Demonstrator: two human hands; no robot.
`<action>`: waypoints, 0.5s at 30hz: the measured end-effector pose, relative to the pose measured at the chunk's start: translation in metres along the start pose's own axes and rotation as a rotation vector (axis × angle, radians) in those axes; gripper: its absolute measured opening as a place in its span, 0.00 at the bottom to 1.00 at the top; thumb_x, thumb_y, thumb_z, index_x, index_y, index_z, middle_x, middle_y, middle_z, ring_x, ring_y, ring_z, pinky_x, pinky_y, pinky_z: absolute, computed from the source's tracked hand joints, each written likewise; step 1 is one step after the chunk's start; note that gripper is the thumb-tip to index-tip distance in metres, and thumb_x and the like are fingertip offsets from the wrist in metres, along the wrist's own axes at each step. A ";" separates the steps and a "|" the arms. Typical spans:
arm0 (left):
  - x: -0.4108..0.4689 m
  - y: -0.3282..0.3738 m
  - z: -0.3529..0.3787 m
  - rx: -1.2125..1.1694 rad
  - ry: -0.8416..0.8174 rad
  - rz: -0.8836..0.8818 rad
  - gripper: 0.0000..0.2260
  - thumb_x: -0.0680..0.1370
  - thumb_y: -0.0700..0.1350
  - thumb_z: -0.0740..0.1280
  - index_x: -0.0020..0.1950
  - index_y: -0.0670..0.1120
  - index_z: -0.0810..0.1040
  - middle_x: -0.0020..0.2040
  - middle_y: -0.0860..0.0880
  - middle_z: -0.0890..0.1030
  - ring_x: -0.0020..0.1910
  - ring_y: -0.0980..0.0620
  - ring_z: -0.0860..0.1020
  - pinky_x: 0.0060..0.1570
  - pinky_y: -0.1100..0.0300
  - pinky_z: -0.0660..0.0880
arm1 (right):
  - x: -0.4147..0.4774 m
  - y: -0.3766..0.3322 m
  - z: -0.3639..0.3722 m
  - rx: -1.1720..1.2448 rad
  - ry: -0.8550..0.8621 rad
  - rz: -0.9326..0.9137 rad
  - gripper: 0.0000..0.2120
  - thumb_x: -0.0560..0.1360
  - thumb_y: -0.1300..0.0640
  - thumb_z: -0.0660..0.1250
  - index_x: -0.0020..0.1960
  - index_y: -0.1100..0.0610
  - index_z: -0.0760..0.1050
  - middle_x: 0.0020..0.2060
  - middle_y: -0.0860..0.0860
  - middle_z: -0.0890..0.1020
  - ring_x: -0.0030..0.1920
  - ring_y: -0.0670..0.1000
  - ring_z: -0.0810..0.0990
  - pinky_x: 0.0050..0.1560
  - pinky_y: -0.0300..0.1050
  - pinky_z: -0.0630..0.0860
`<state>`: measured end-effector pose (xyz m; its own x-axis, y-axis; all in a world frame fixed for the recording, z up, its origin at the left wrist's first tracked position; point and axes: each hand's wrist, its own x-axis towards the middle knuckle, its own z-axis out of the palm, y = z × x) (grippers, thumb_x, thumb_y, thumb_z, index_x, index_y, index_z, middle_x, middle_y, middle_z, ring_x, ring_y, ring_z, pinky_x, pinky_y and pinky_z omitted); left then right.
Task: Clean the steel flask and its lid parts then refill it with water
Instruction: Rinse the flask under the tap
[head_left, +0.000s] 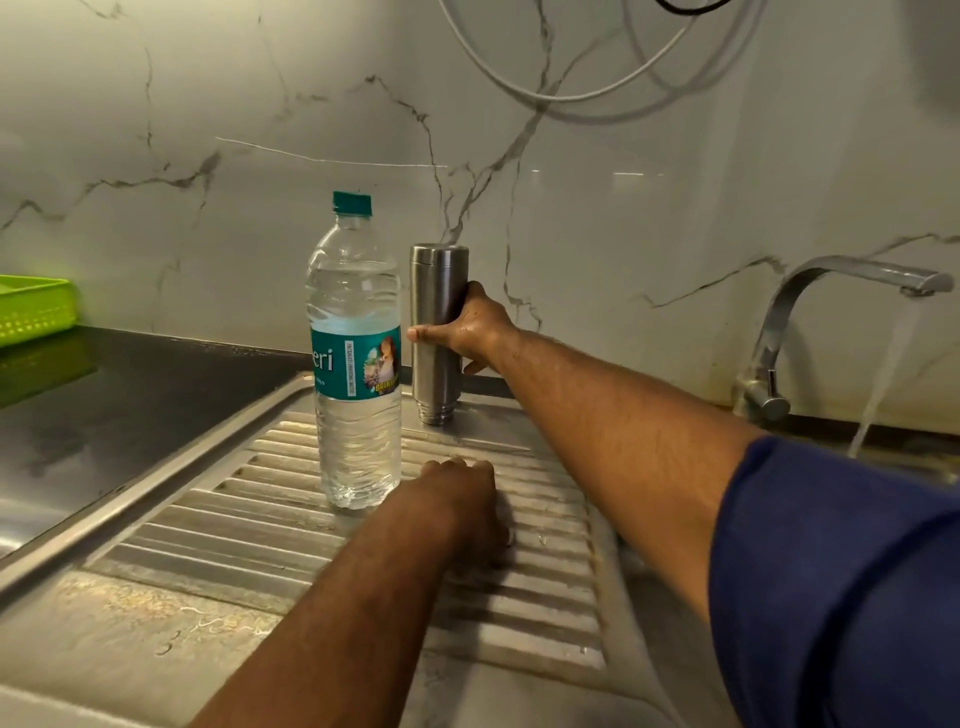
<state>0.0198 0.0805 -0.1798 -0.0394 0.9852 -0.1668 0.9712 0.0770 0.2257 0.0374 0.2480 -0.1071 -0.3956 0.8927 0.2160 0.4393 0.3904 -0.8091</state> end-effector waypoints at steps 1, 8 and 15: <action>0.000 0.002 0.000 0.003 0.000 0.007 0.32 0.79 0.57 0.69 0.79 0.50 0.62 0.77 0.45 0.66 0.76 0.43 0.64 0.73 0.44 0.67 | -0.001 0.000 0.000 -0.001 0.001 -0.001 0.38 0.69 0.50 0.81 0.71 0.53 0.64 0.67 0.55 0.76 0.66 0.60 0.77 0.61 0.58 0.80; 0.000 0.008 0.000 -0.026 0.056 0.058 0.30 0.79 0.55 0.70 0.78 0.51 0.64 0.76 0.47 0.68 0.74 0.45 0.67 0.72 0.45 0.69 | -0.011 -0.001 -0.009 -0.102 -0.036 0.035 0.39 0.71 0.49 0.79 0.73 0.55 0.62 0.68 0.57 0.74 0.66 0.60 0.76 0.61 0.59 0.80; -0.008 0.012 -0.002 -0.071 0.175 0.159 0.27 0.80 0.53 0.69 0.77 0.53 0.66 0.75 0.48 0.71 0.70 0.49 0.72 0.69 0.54 0.70 | -0.079 0.004 -0.073 -0.282 -0.036 -0.055 0.40 0.73 0.46 0.77 0.78 0.50 0.58 0.69 0.57 0.73 0.61 0.58 0.78 0.47 0.51 0.84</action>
<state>0.0313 0.0734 -0.1742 0.0664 0.9969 0.0434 0.9496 -0.0764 0.3039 0.1293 0.1956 -0.0880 -0.4511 0.8618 0.2322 0.6211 0.4899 -0.6117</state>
